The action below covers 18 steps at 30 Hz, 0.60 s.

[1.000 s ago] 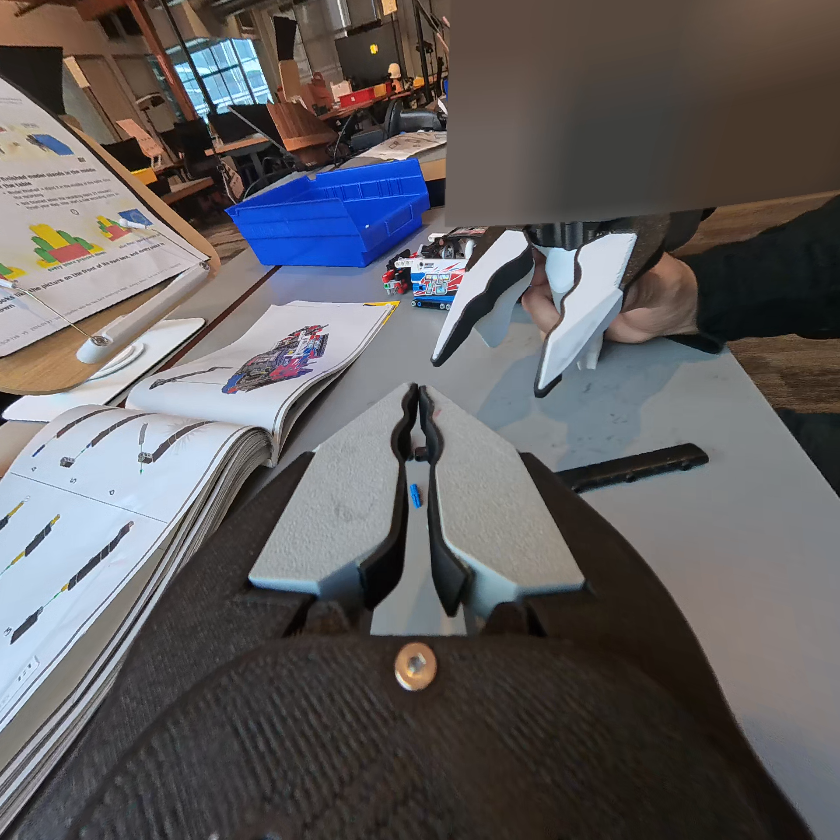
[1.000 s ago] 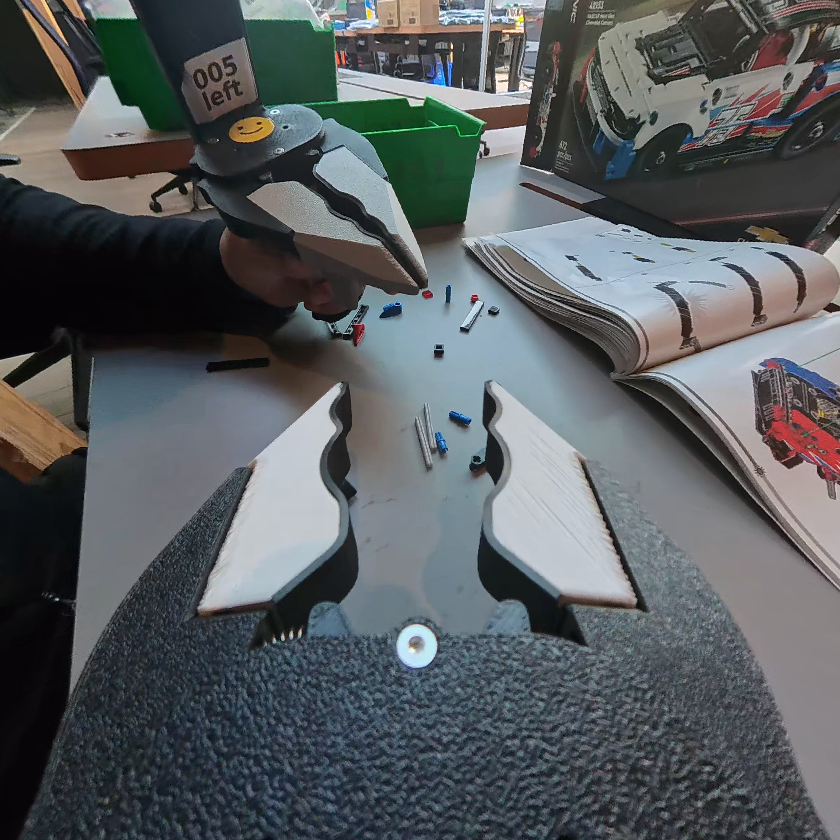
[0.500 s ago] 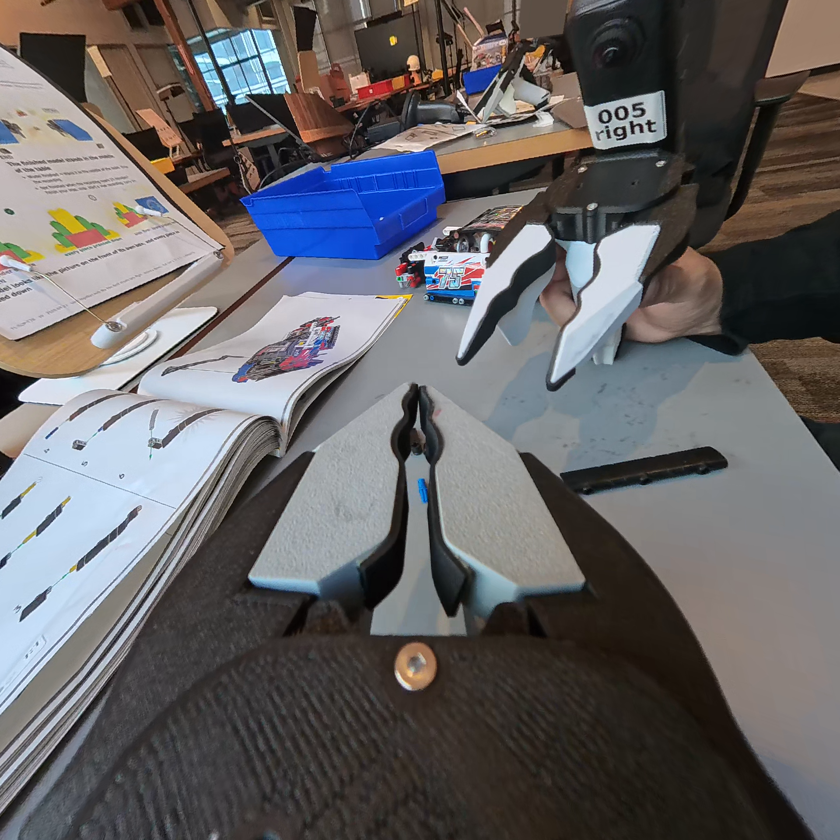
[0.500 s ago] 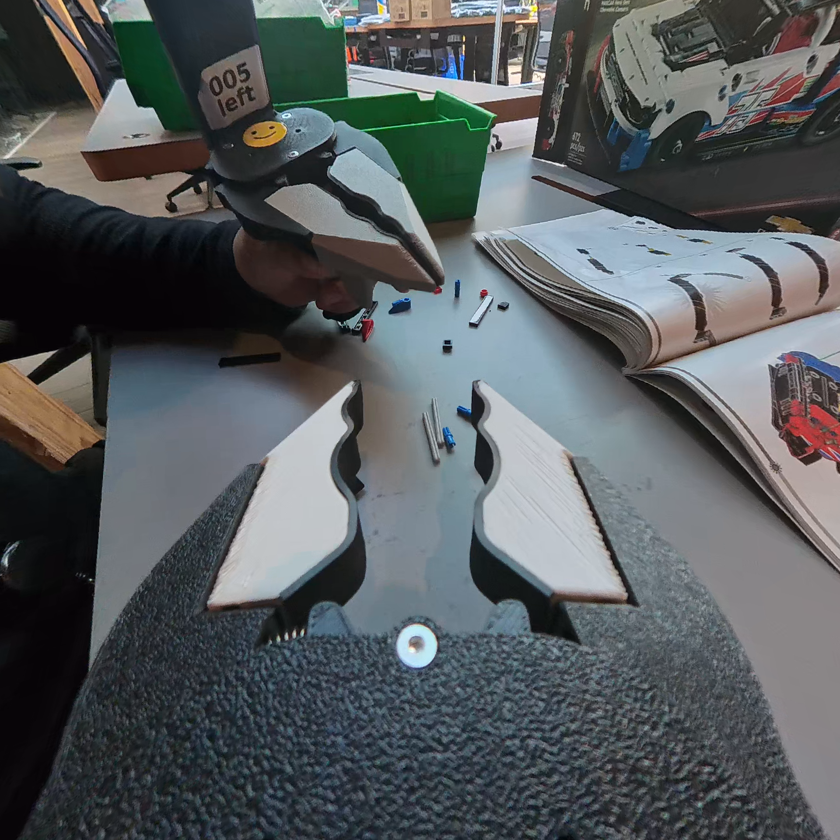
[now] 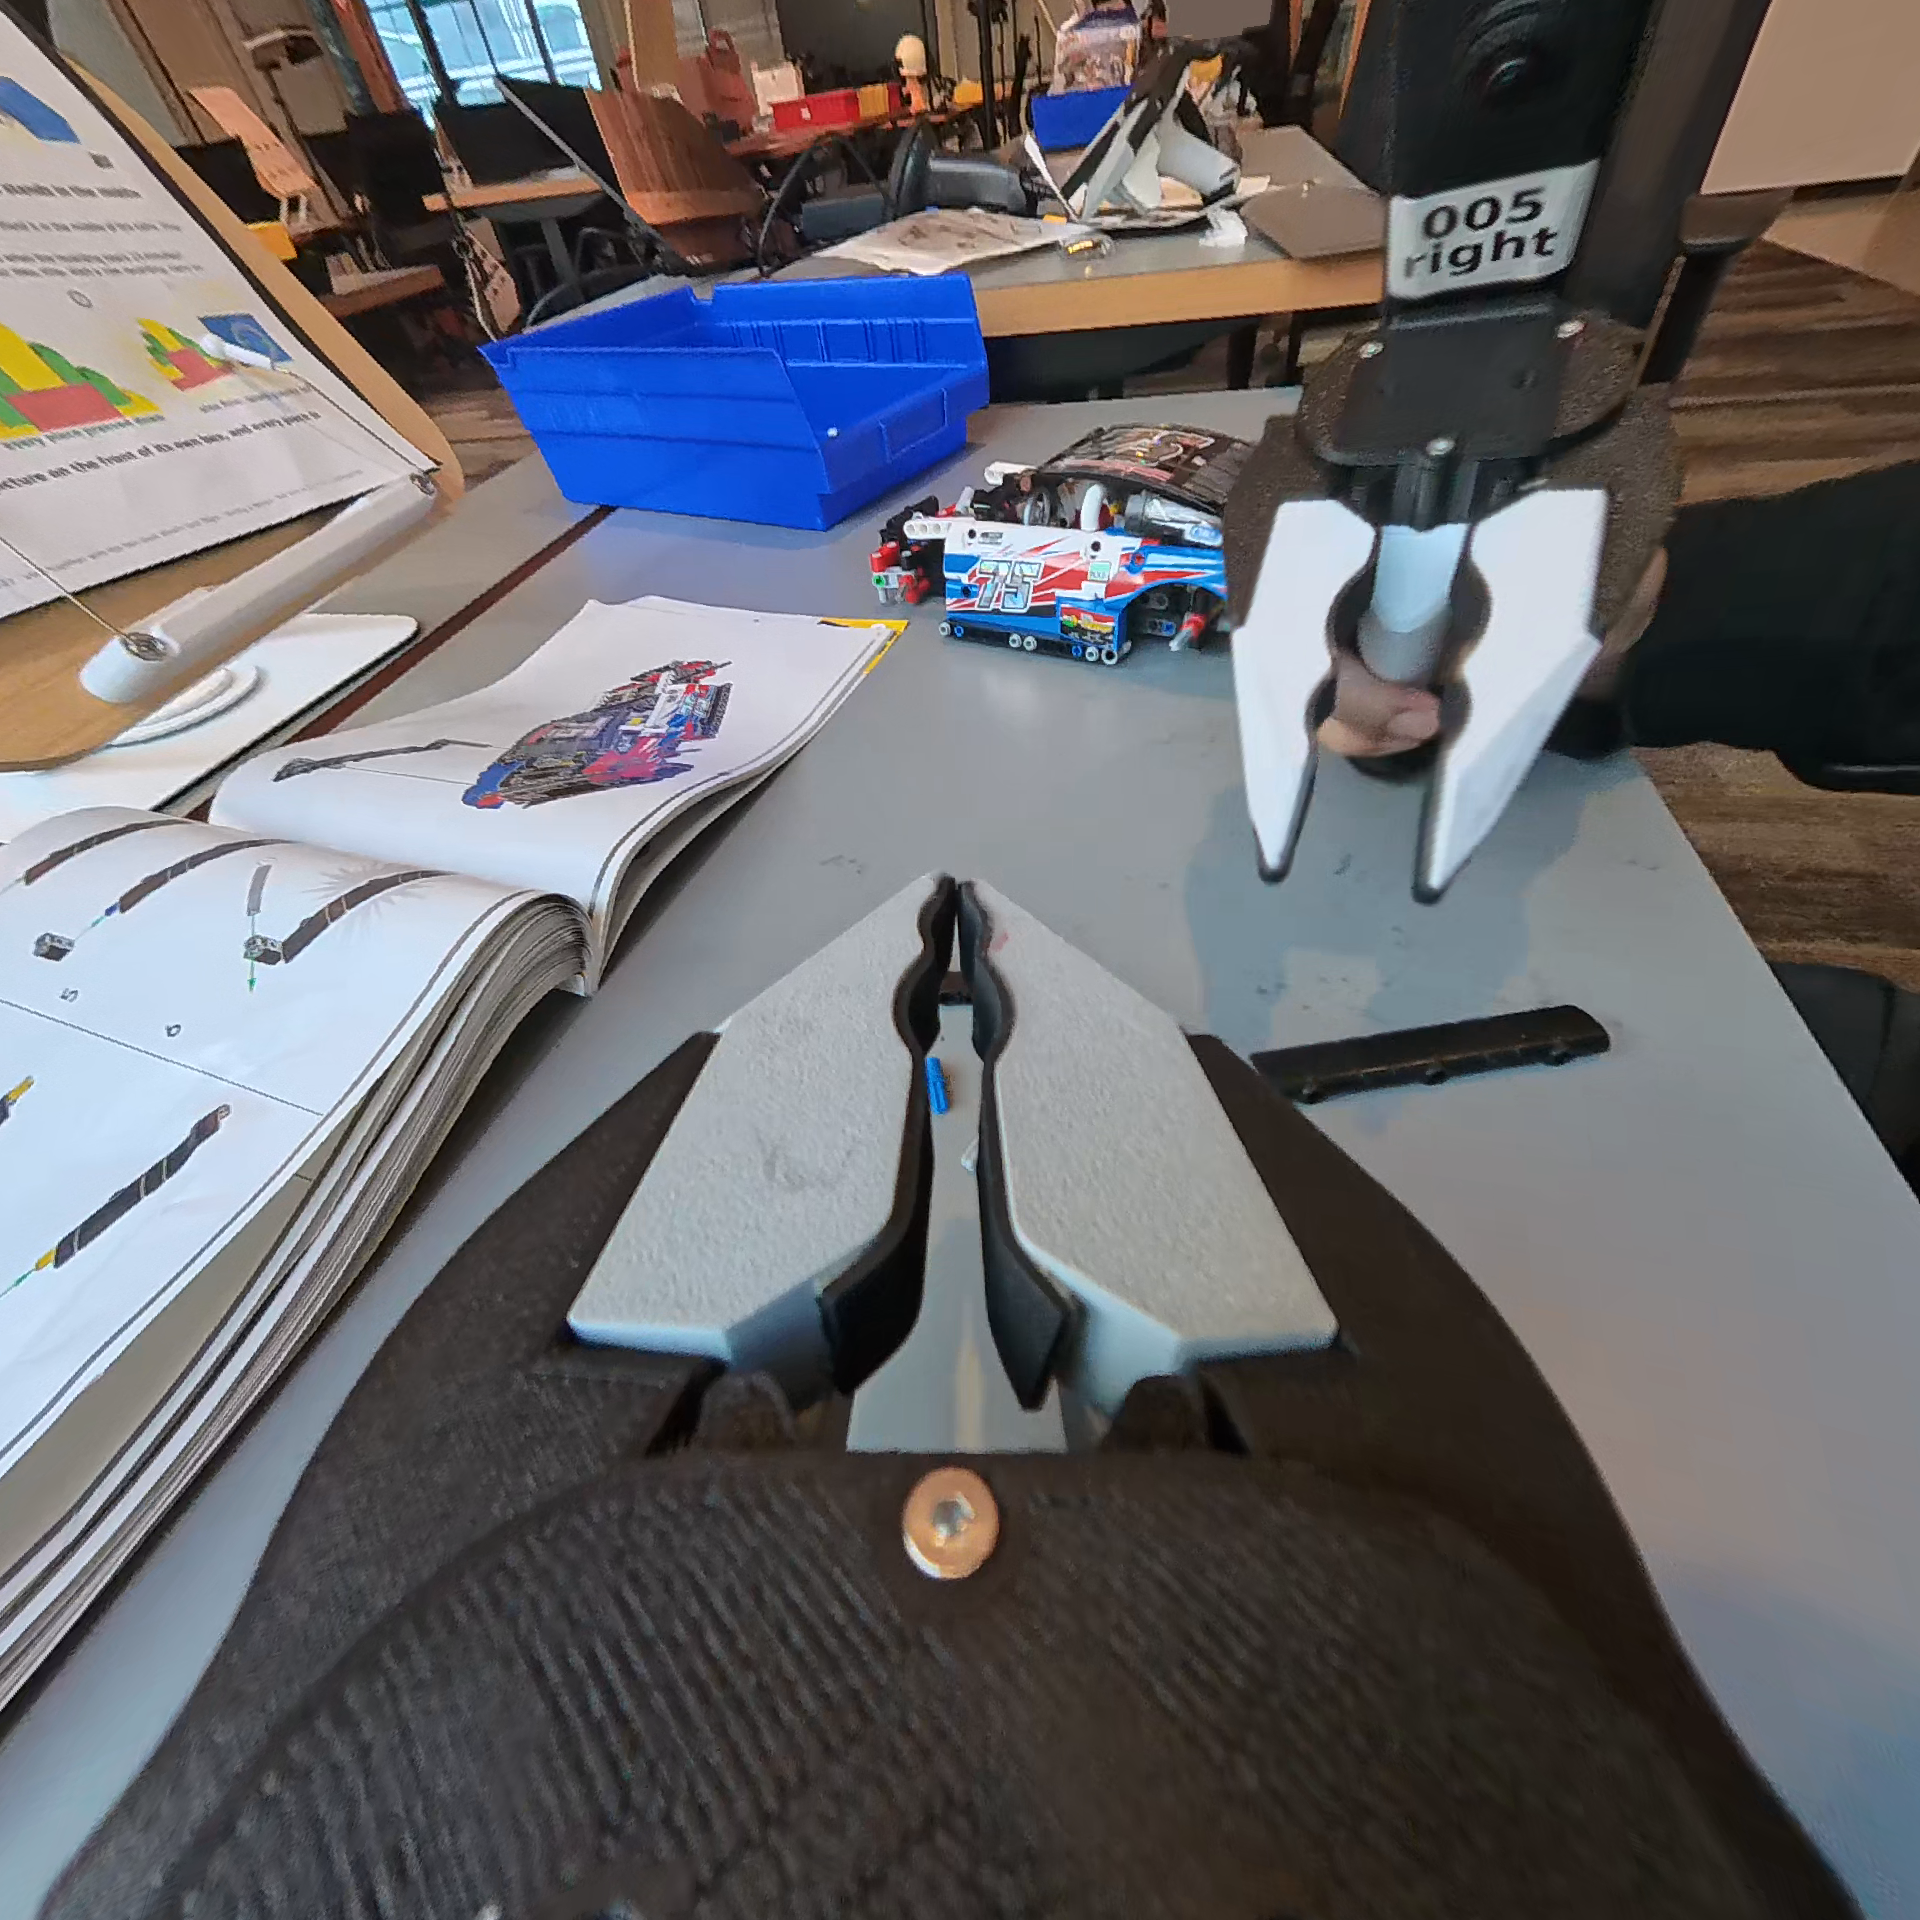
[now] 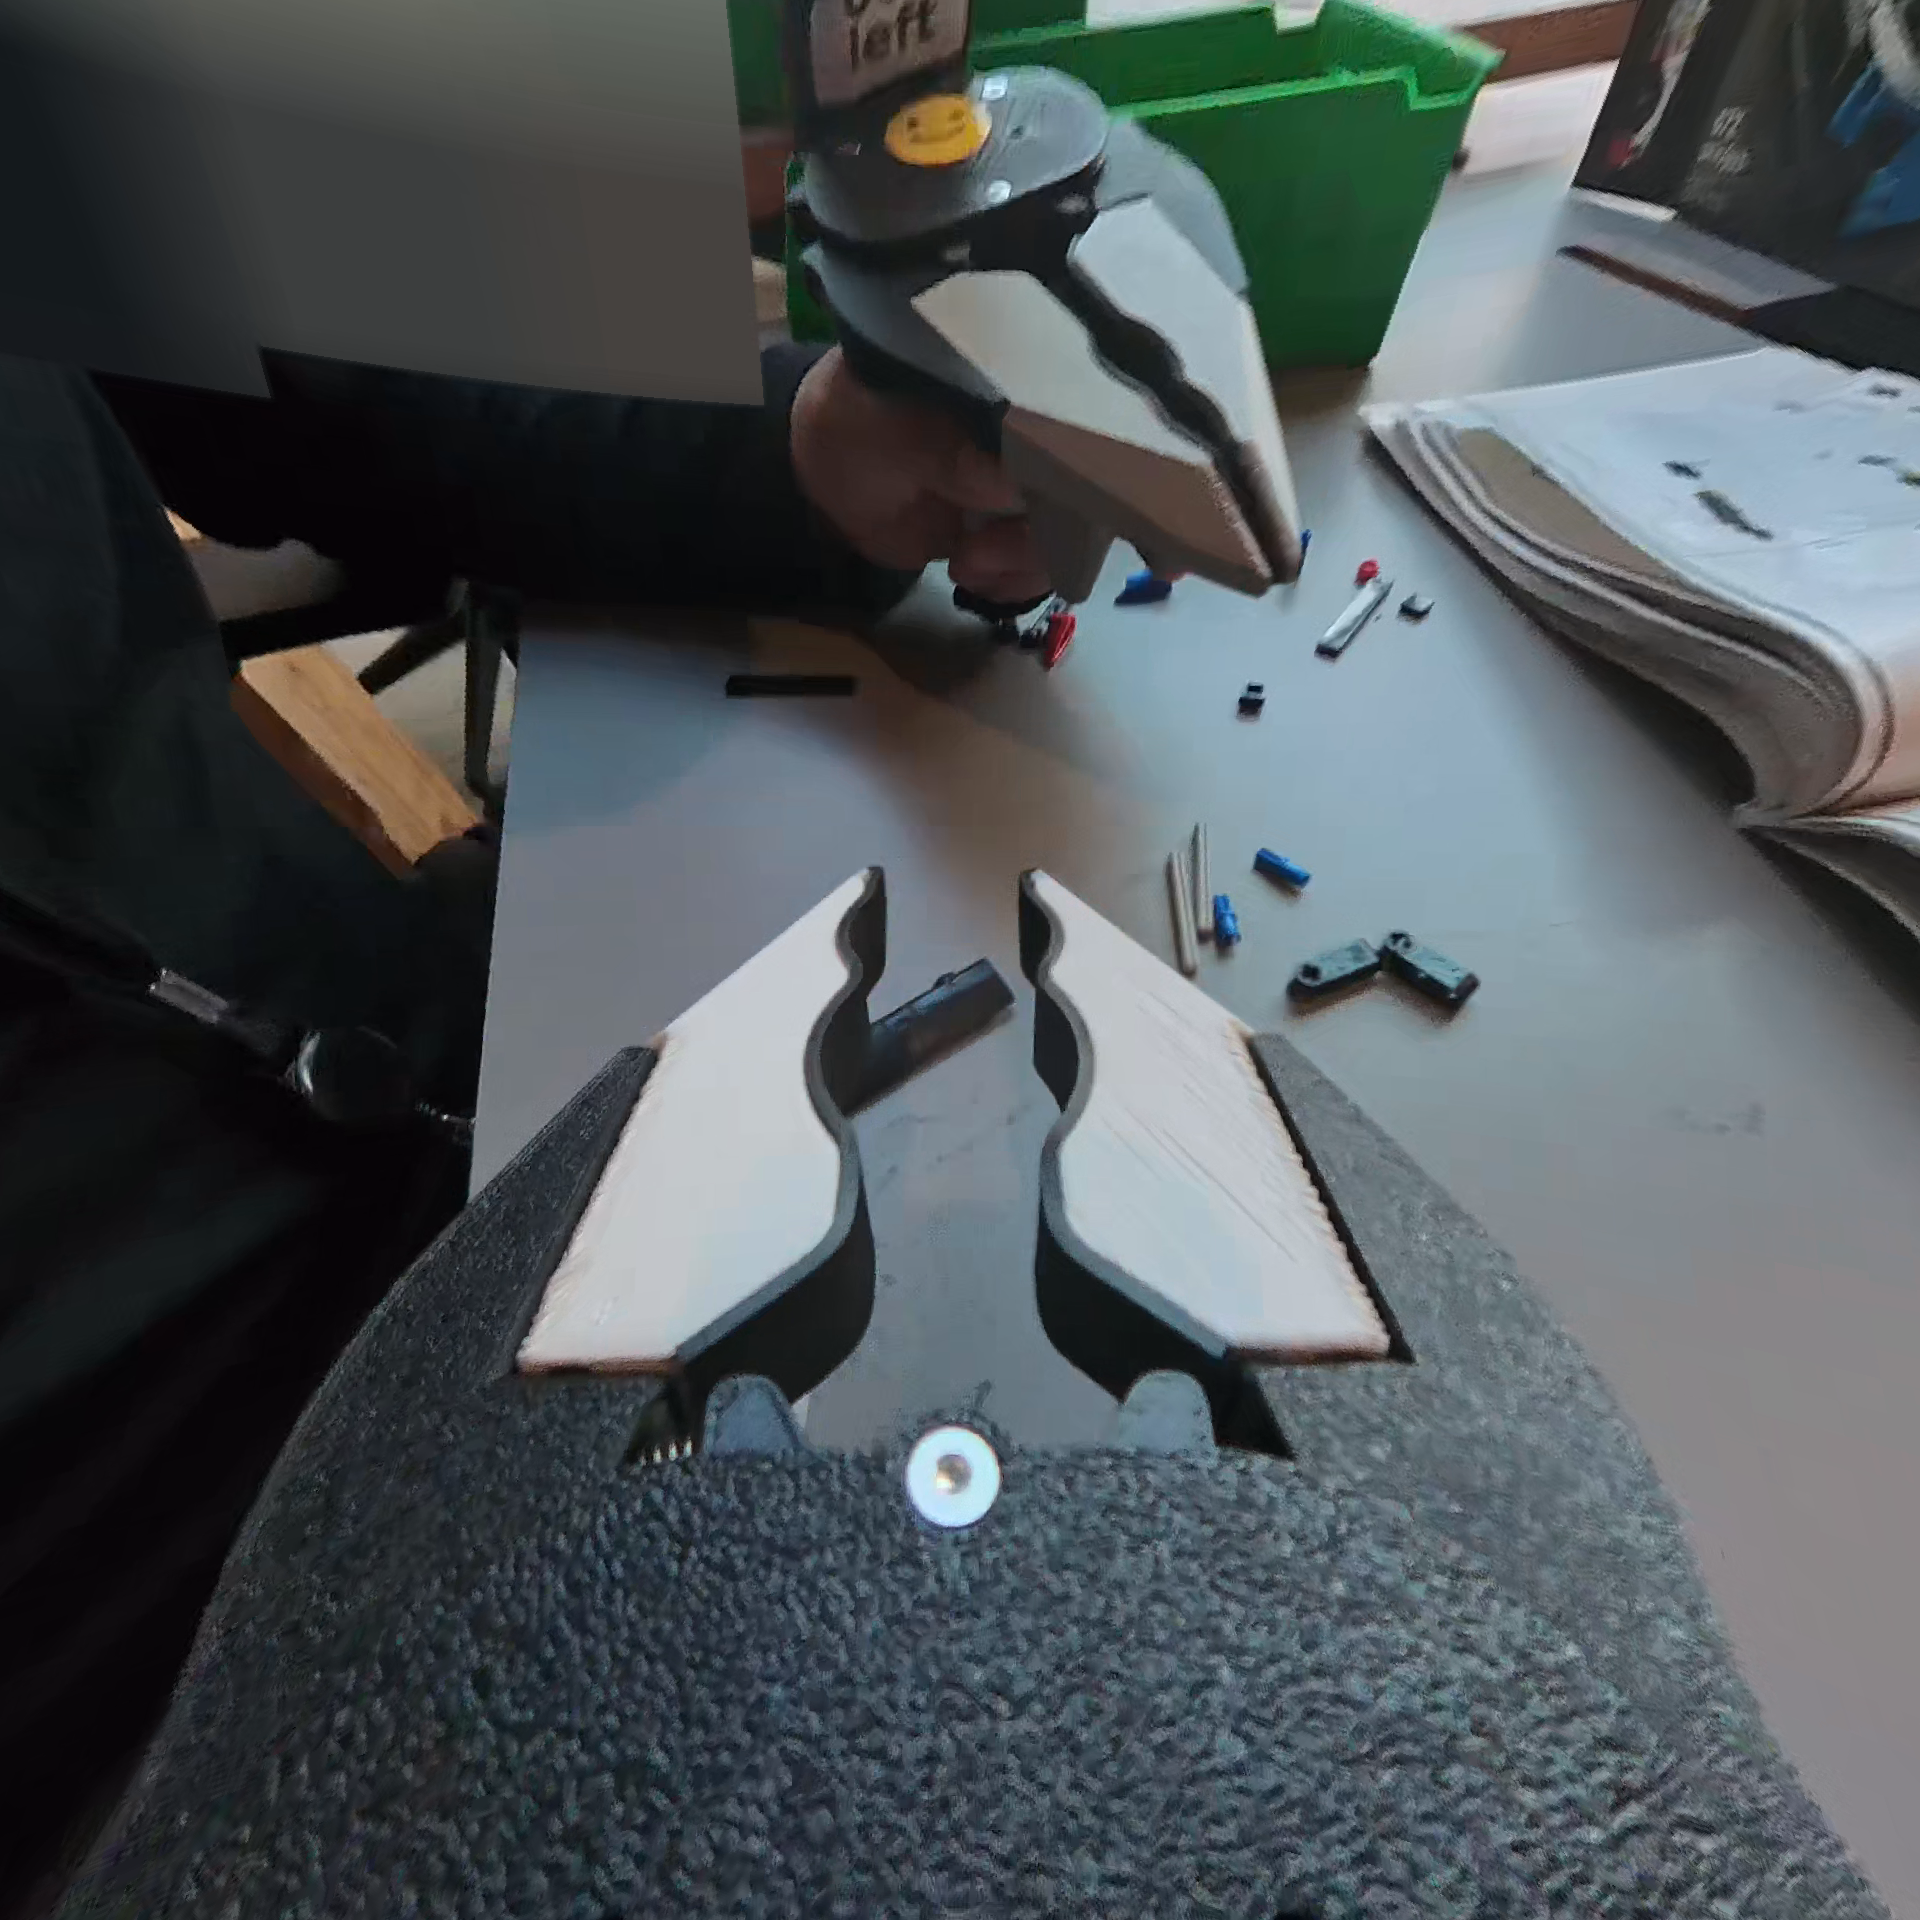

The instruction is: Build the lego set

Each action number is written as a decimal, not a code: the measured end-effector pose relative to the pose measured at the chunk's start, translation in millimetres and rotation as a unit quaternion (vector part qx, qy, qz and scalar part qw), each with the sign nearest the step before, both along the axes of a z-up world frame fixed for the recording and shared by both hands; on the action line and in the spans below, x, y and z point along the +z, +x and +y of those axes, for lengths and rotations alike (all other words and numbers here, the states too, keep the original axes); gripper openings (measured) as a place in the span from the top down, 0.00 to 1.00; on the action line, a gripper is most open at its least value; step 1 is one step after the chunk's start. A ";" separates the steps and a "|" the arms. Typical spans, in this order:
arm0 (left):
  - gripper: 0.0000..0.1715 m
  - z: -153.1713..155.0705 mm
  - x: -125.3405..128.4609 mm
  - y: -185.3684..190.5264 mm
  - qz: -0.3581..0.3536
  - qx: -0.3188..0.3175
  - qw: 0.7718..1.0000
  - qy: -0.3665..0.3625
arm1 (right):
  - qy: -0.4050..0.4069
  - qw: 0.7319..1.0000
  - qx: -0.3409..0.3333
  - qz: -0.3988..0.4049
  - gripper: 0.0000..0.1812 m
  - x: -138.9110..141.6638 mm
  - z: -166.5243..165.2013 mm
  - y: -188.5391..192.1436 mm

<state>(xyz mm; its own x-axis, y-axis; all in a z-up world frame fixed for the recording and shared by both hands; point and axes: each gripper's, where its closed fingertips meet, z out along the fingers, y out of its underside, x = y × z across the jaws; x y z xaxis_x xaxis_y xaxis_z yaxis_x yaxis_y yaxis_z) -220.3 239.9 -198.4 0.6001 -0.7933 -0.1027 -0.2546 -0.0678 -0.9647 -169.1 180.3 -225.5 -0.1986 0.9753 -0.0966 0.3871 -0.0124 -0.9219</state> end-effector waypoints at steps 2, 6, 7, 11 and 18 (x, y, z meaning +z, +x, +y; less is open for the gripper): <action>1.00 -0.1 -2.8 1.1 0.008 0.000 1.000 0.001 | 0.012 0.998 0.026 -0.052 0.86 -13.3 -15.2 3.2; 1.00 3.6 -5.5 -2.0 0.010 0.011 1.000 -0.008 | 0.077 0.979 0.100 -0.159 0.85 -42.2 -41.4 25.9; 1.00 5.0 -5.0 -3.3 0.006 0.016 1.000 -0.011 | 0.086 0.976 0.106 -0.169 0.84 -44.8 -42.8 28.9; 0.94 15.0 -11.3 -11.3 -0.001 0.050 0.998 -0.040 | 0.091 0.977 0.084 -0.176 0.85 -52.5 -38.4 17.8; 0.87 28.3 -10.2 -29.6 0.001 0.110 0.993 -0.051 | 0.097 0.988 0.040 -0.113 0.88 -42.2 -41.4 -18.6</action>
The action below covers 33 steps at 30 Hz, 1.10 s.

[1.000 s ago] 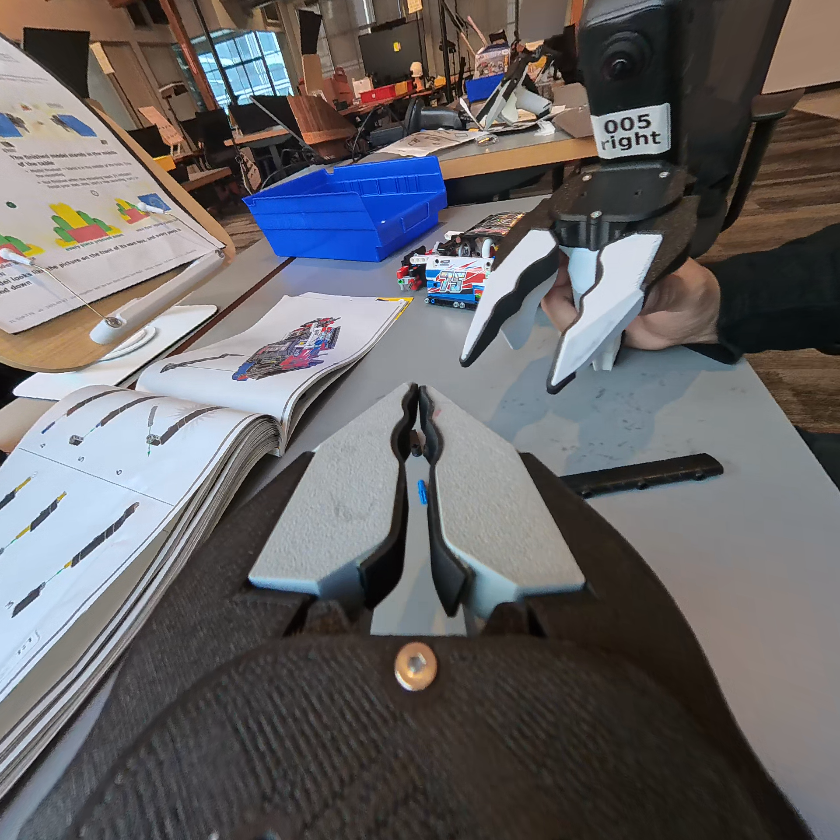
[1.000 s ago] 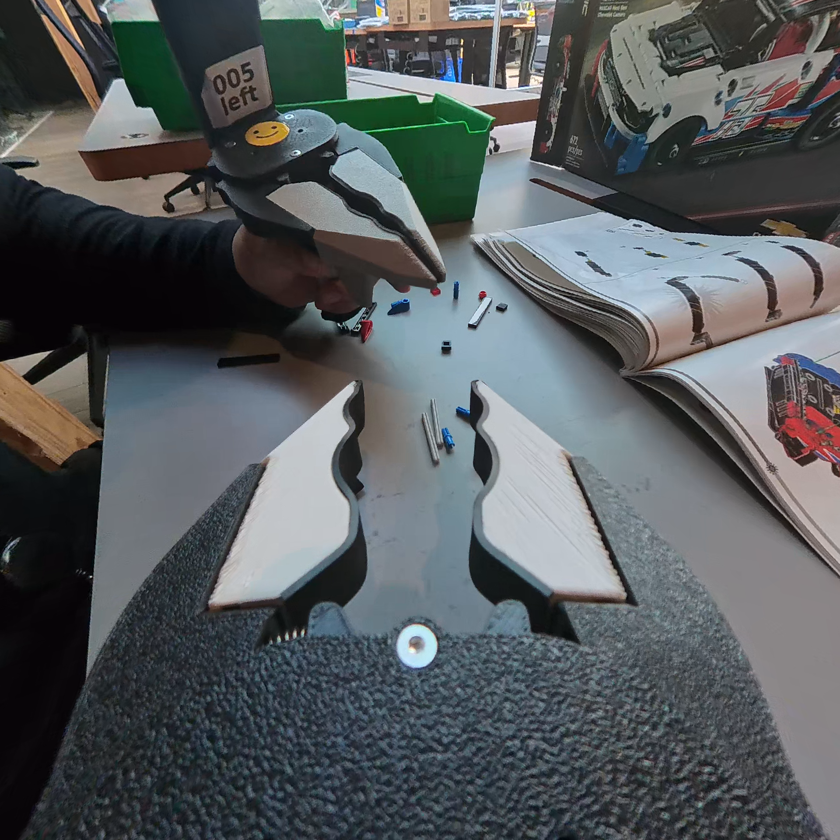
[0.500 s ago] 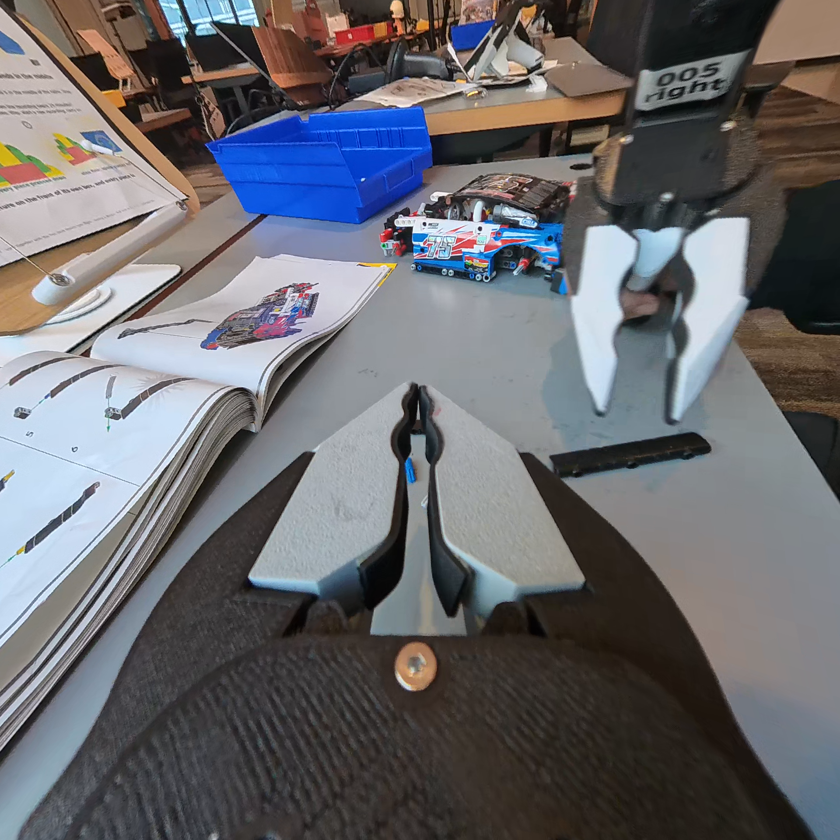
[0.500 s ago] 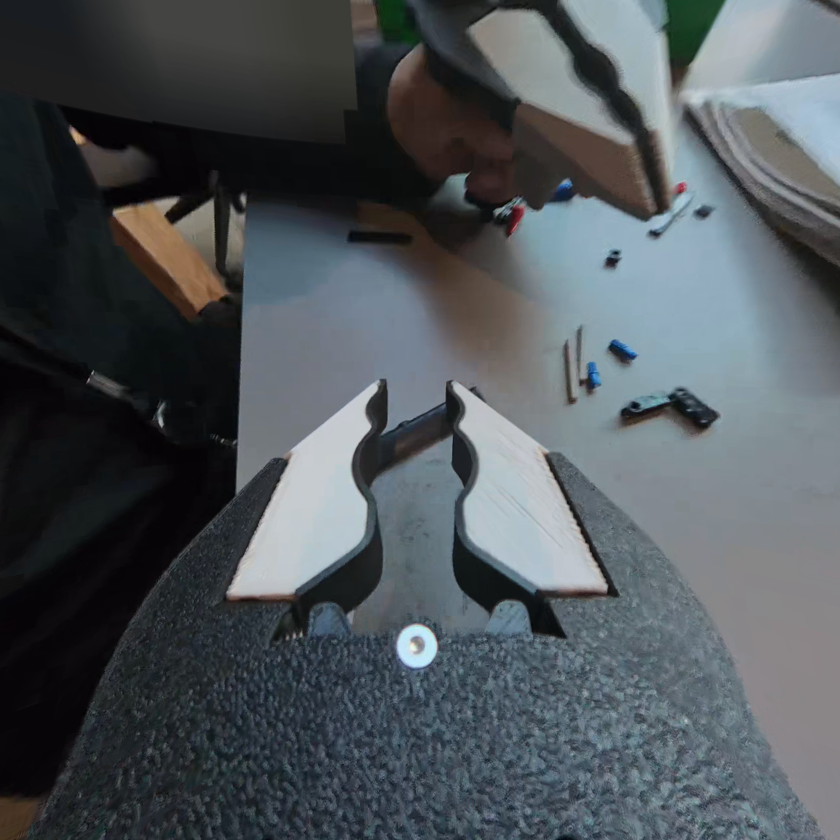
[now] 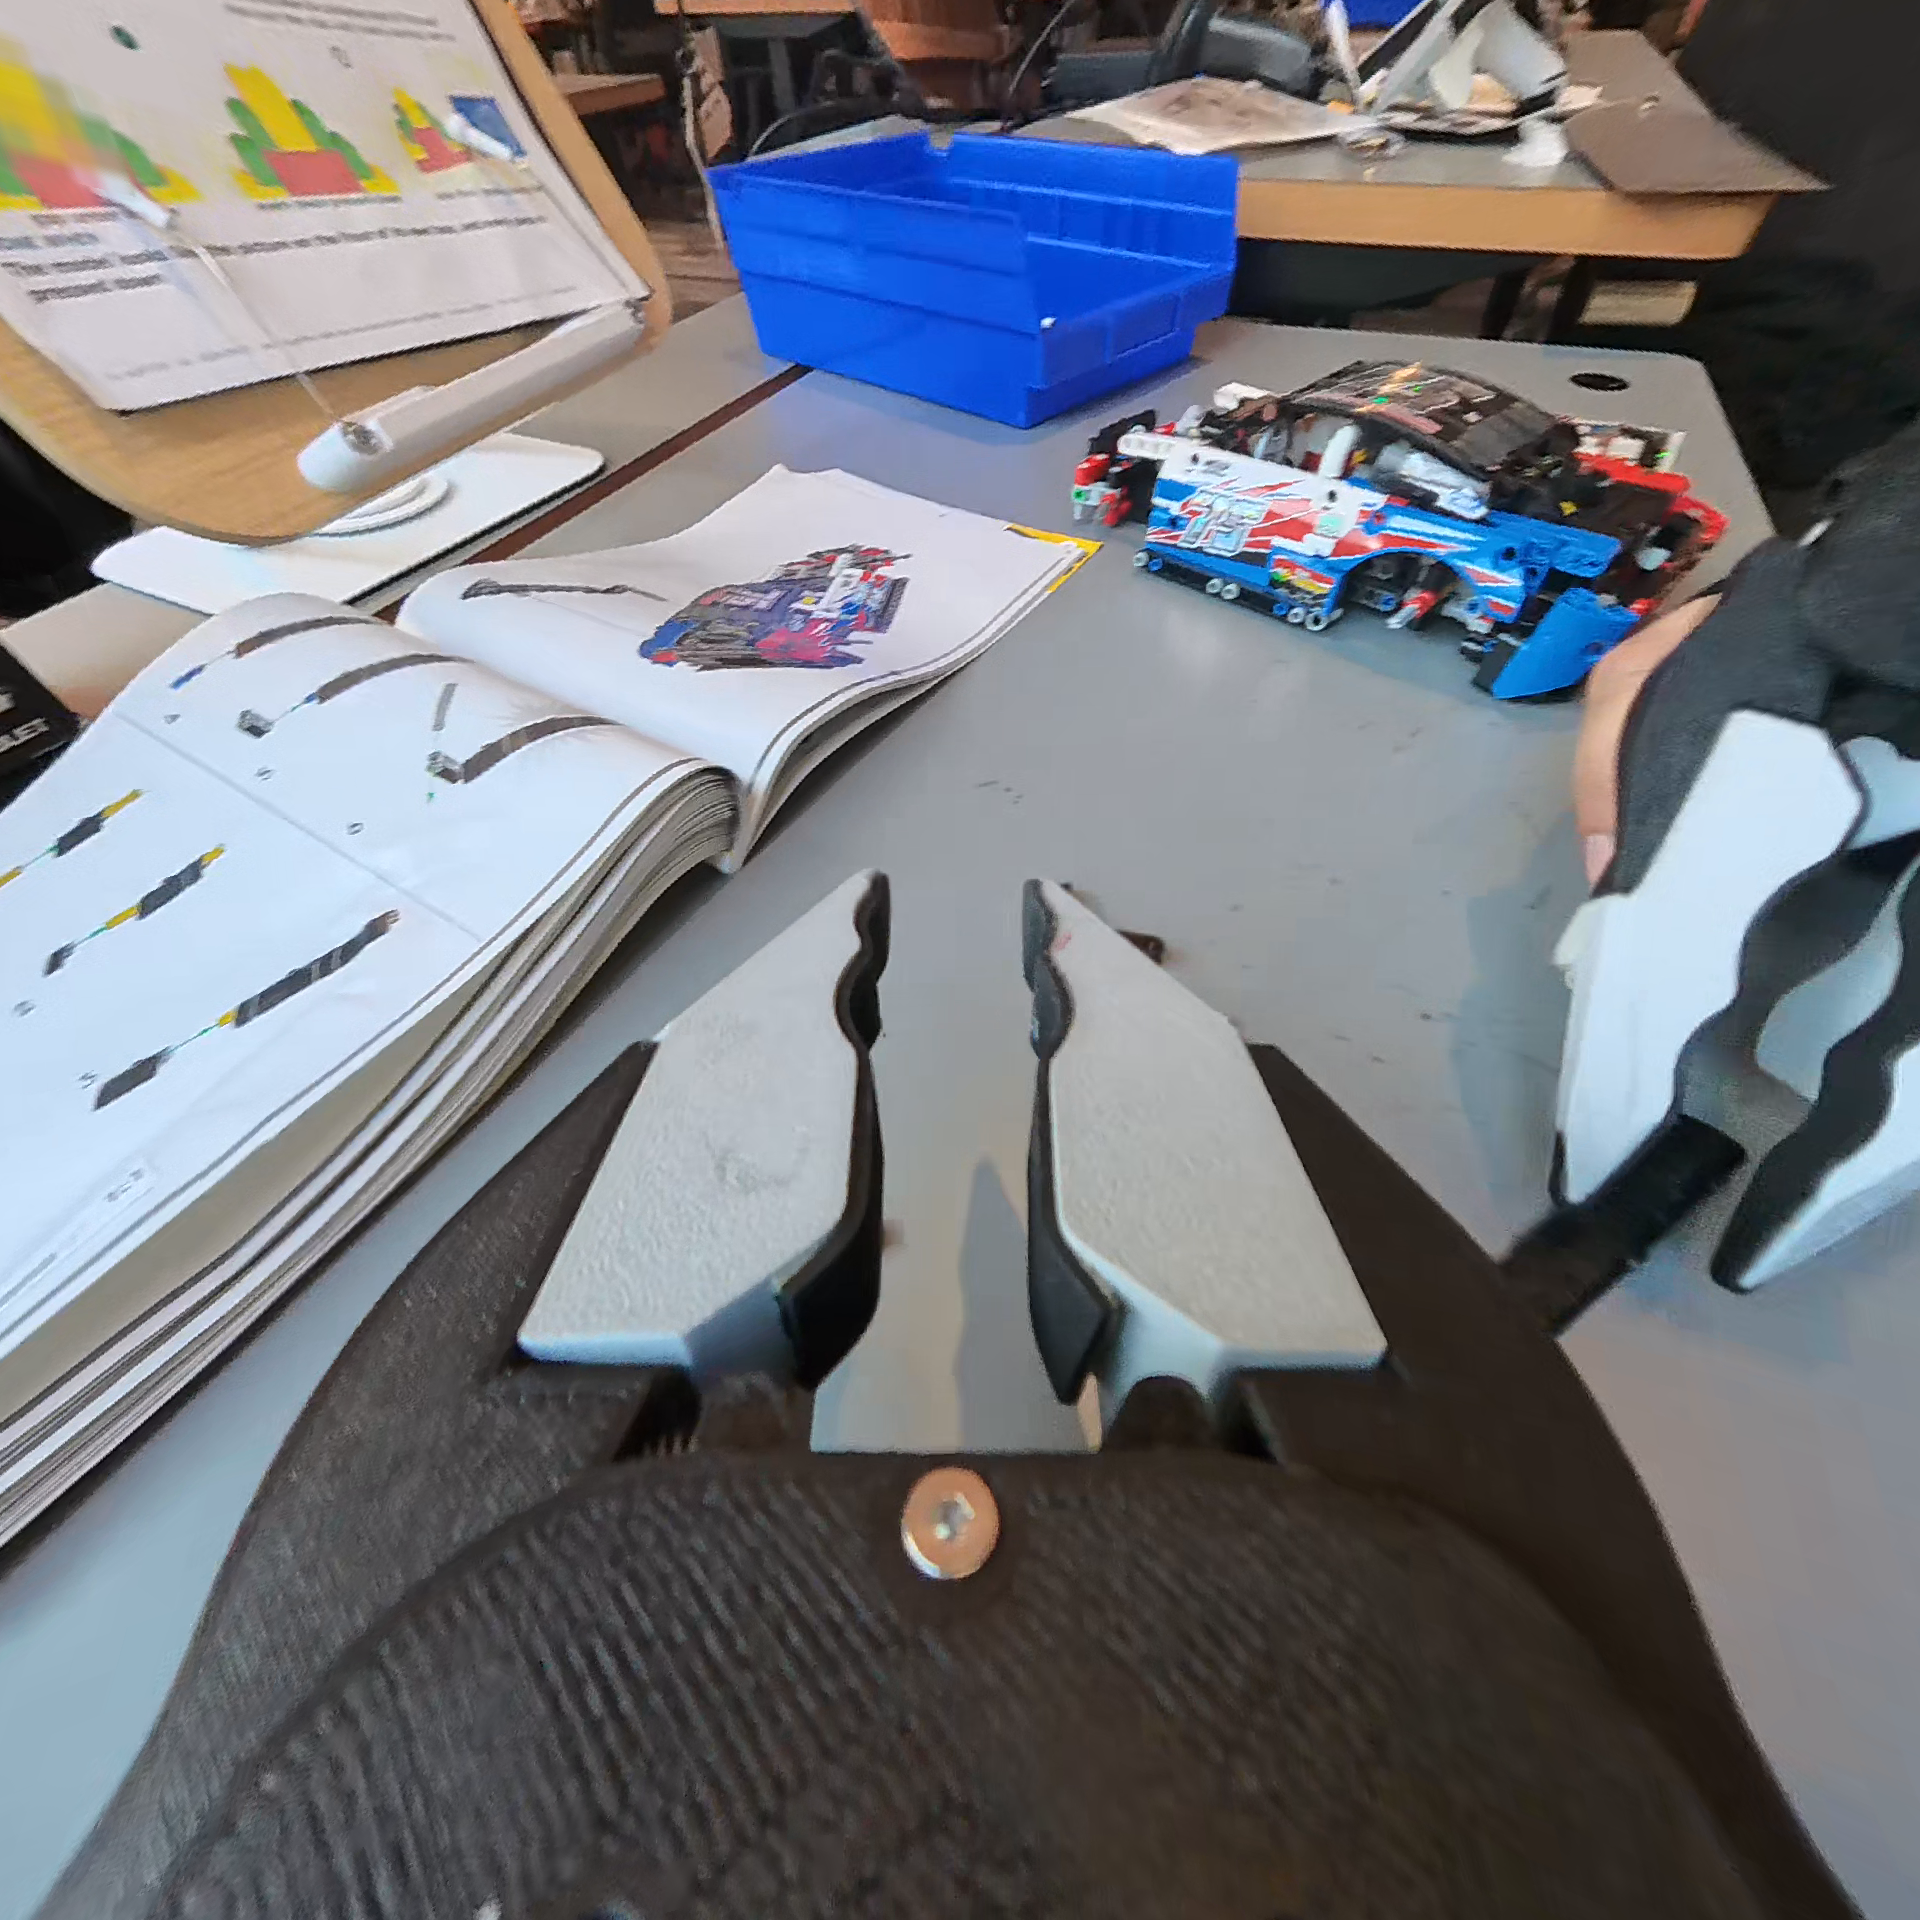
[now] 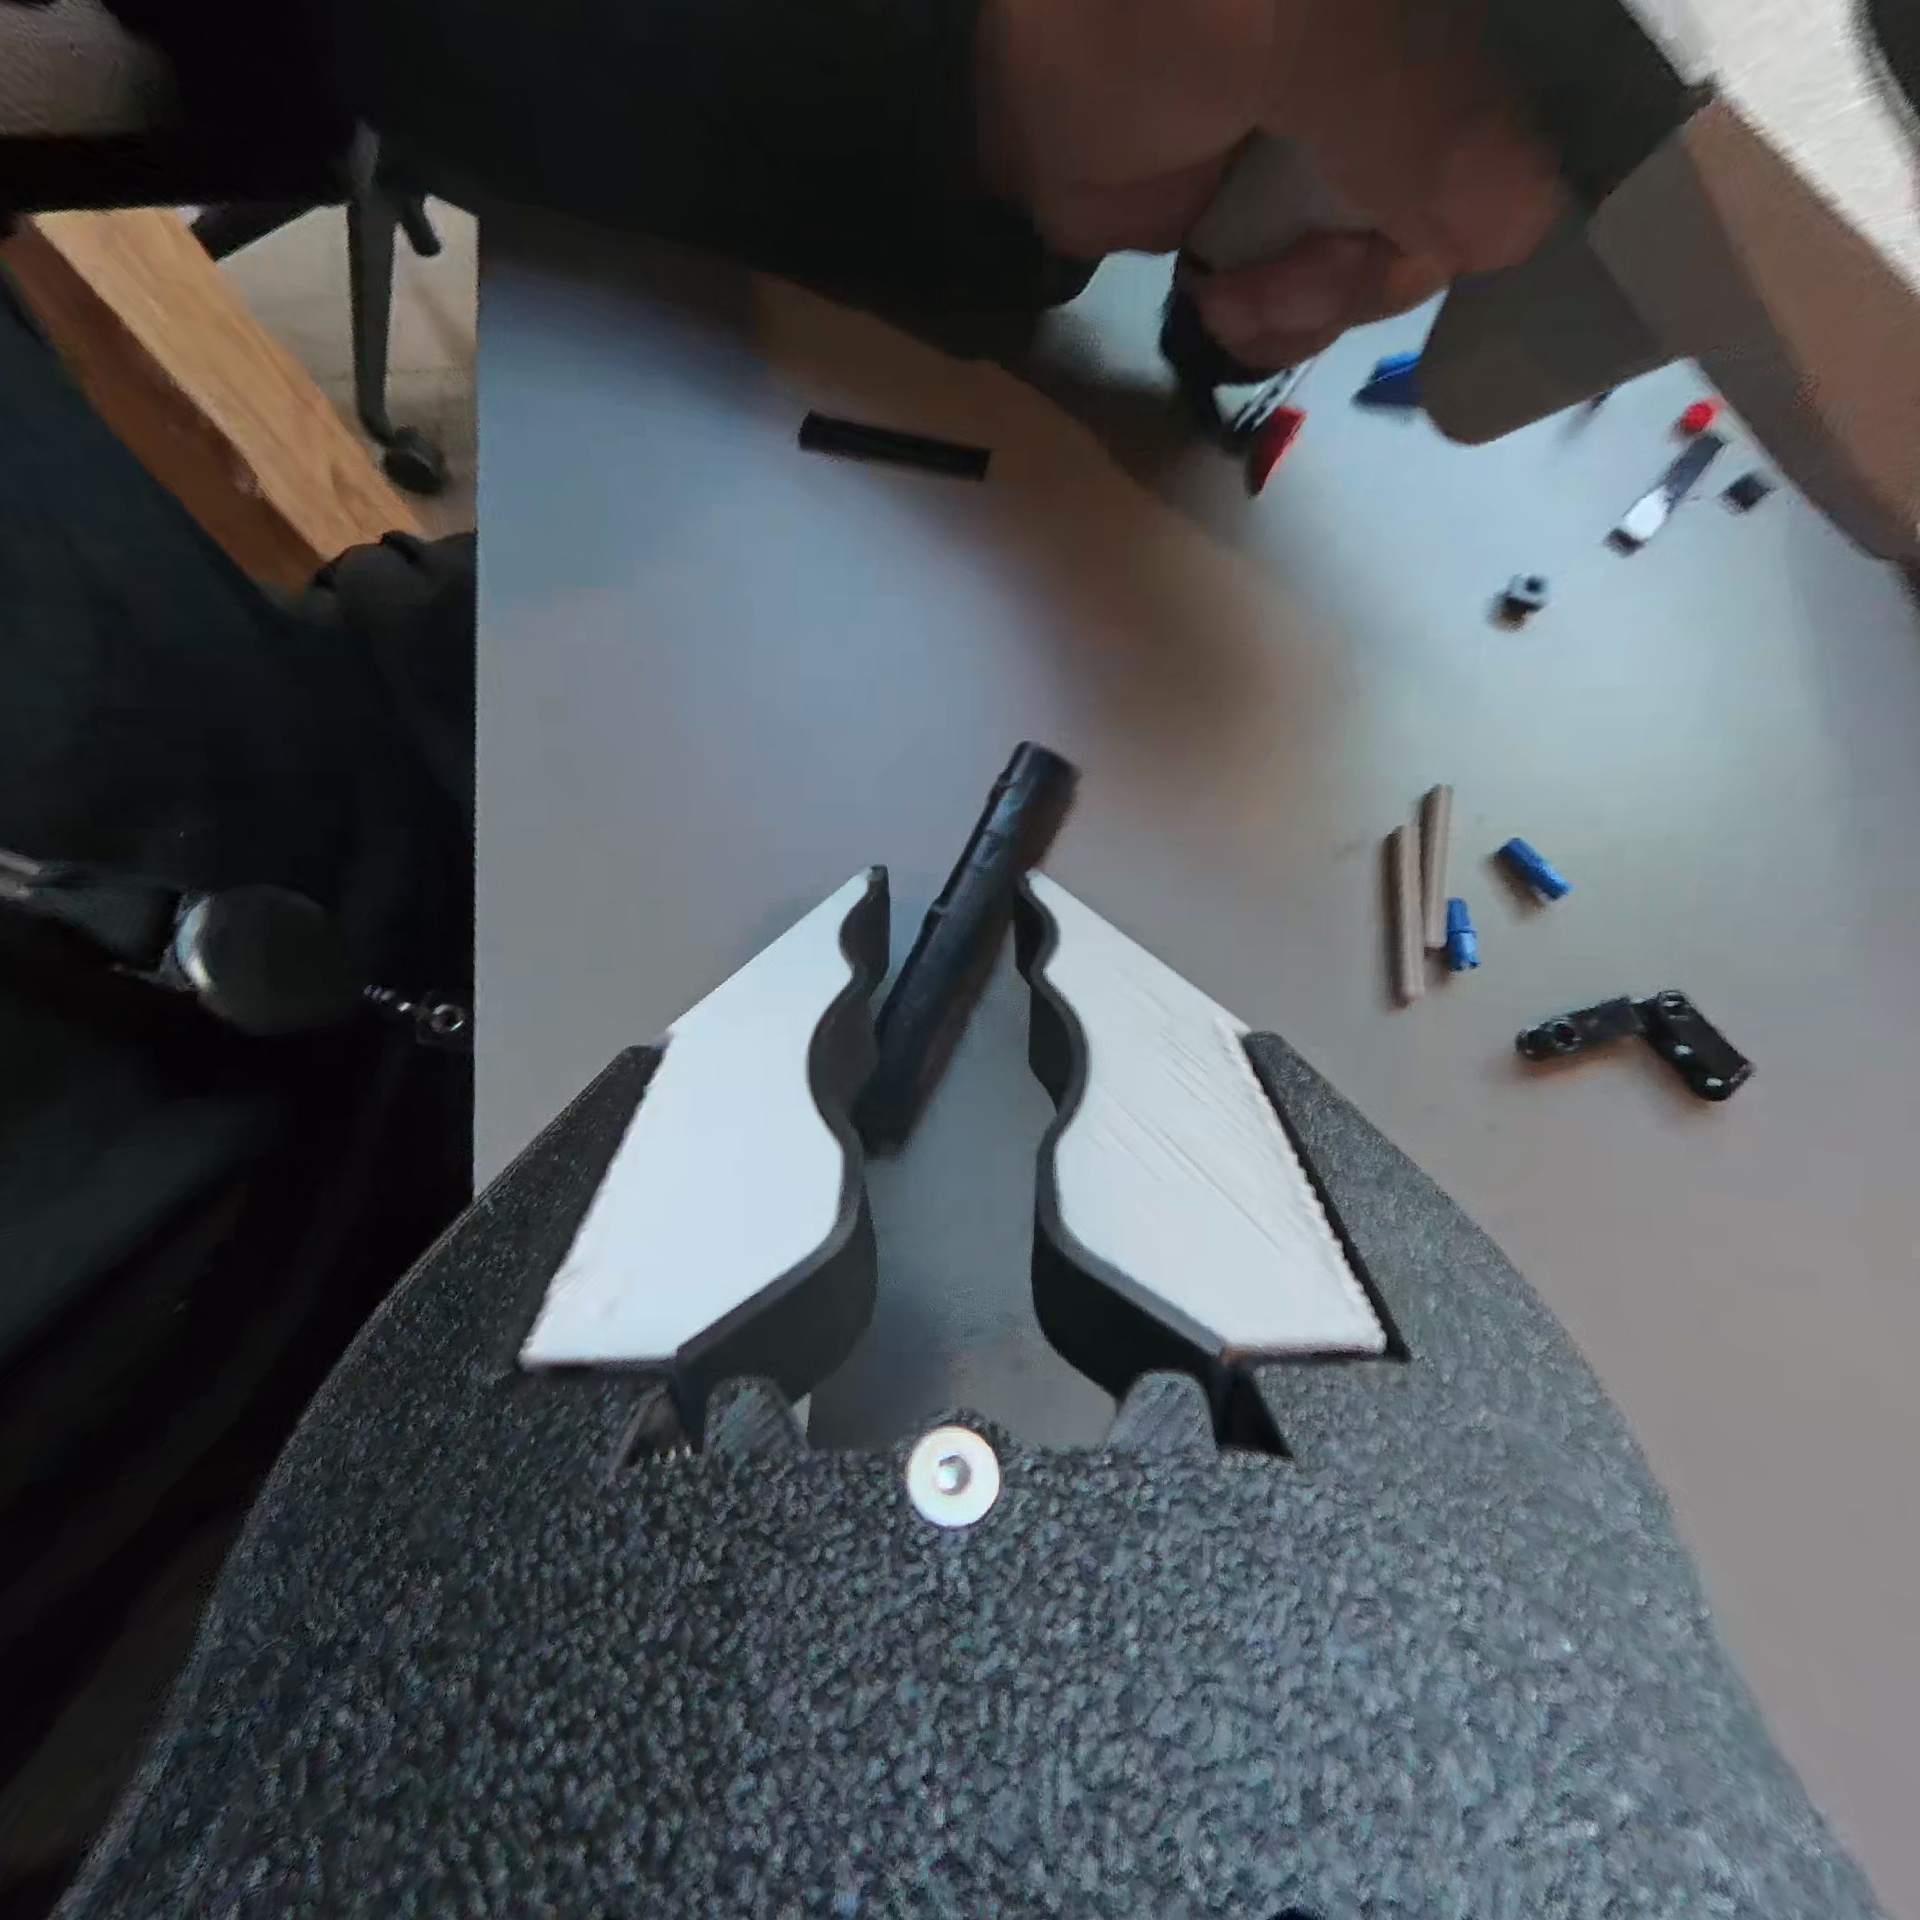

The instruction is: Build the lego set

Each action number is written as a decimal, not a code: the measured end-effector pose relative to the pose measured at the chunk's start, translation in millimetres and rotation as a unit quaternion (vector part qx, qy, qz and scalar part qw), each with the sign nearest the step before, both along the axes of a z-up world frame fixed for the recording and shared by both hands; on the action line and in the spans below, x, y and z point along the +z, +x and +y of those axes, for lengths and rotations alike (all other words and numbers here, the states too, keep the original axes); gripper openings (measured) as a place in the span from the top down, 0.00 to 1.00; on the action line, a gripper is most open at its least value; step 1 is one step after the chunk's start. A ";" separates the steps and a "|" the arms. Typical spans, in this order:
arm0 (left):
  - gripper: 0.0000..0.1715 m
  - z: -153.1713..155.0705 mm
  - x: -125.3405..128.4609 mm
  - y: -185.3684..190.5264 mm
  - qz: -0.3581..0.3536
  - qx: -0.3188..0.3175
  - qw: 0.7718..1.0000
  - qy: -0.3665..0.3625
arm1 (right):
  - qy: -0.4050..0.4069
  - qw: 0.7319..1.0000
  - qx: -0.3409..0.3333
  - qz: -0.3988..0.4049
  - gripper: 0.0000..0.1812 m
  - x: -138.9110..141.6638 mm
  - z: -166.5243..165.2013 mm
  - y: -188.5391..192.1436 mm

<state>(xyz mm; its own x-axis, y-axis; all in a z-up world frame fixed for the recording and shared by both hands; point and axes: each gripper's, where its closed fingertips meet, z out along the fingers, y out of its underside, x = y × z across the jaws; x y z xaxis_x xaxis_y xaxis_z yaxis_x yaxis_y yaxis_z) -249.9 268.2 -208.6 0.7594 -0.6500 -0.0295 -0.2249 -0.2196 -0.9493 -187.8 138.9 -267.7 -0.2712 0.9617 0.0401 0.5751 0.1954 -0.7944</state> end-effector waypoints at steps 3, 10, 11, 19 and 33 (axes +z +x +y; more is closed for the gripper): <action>0.84 5.4 4.3 -10.6 0.008 0.020 1.000 -0.012 | 0.004 0.997 -0.032 0.065 0.87 19.1 13.0 -3.6; 0.84 63.2 27.4 -33.1 0.047 0.069 0.996 -0.038 | 0.040 0.980 -0.101 0.164 0.84 47.7 42.2 -3.1; 0.85 78.8 30.2 -36.4 0.067 0.075 0.994 -0.036 | 0.037 0.981 -0.102 0.160 0.82 46.5 42.8 -3.6; 0.96 189.3 -8.3 -43.5 0.140 0.086 0.978 -0.132 | 0.054 0.982 -0.103 0.150 0.82 42.4 42.2 -5.0; 1.00 166.5 -71.1 -96.7 0.188 0.127 0.954 -0.197 | 0.031 0.983 -0.099 0.153 0.82 44.4 42.7 -4.2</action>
